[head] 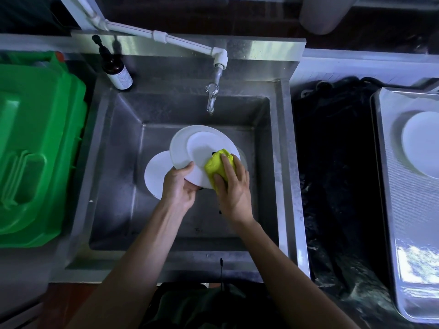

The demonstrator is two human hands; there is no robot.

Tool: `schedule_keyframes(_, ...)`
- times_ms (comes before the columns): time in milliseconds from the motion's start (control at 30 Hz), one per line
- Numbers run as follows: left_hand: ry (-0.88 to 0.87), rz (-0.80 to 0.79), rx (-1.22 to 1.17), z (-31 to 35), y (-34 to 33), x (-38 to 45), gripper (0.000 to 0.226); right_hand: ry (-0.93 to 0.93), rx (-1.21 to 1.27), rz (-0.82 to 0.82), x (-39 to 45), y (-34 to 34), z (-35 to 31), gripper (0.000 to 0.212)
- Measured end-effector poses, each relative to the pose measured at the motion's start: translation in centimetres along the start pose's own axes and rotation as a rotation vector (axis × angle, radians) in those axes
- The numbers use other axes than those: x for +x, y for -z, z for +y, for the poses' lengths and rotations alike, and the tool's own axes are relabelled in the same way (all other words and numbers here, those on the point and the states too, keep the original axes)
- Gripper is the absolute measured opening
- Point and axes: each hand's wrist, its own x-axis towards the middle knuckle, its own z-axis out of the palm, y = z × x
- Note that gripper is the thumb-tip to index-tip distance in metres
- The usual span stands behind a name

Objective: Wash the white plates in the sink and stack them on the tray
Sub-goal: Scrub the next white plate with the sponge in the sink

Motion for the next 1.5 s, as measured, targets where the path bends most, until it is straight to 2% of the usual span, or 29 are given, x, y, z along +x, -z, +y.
schedule_keyframes(167,-0.008,-0.013,0.011,-0.1,0.8,-0.1,0.043,-0.155,0.084,0.024,1.4,0.8,0.7,0.047)
schedule_keyframes(300,-0.021,-0.095,0.053,0.2,2.0,-0.3,0.036,-0.321,0.179,0.033,3.9,2.2,1.9,0.049)
schedule_keyframes(500,-0.042,-0.242,0.166,0.4,3.1,-0.5,0.038,-0.36,0.196,0.036,6.4,3.7,2.5,0.044)
schedule_keyframes(667,-0.001,-0.288,0.244,0.0,3.7,-0.2,0.038,-0.34,0.181,0.044,8.0,4.4,2.1,0.042)
schedule_keyframes(900,-0.005,-0.284,0.349,-0.3,3.6,-0.1,0.033,-0.24,0.093,0.002,9.0,4.1,0.9,0.046)
schedule_keyframes(1267,-0.021,-0.259,0.386,-0.5,2.9,-0.5,0.032,0.112,-0.052,-0.117,8.6,2.3,-2.3,0.046)
schedule_keyframes(1500,-0.045,-0.291,0.385,0.0,2.8,0.0,0.025,0.265,0.005,-0.18,6.0,1.3,-3.6,0.048)
